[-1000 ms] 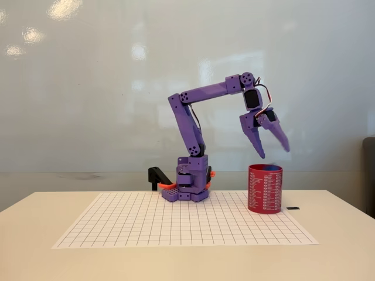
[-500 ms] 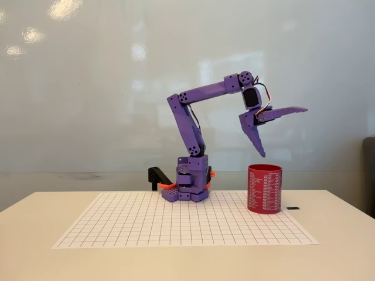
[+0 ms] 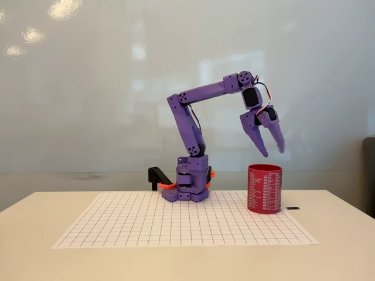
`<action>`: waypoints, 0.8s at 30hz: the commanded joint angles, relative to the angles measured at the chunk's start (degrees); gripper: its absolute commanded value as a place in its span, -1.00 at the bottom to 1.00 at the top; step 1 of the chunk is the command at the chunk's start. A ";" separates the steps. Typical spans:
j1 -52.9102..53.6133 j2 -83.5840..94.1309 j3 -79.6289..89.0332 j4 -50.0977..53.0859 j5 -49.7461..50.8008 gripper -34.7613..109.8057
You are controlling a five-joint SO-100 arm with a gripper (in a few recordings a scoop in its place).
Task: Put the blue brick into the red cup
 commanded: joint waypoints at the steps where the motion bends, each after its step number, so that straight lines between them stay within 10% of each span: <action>1: -0.70 1.76 -1.14 -0.35 0.26 -0.53; 6: 3.60 0.97 -1.49 -3.08 -2.46 -0.53; 24: 72.42 -14.15 -13.01 -20.13 -1.14 -0.53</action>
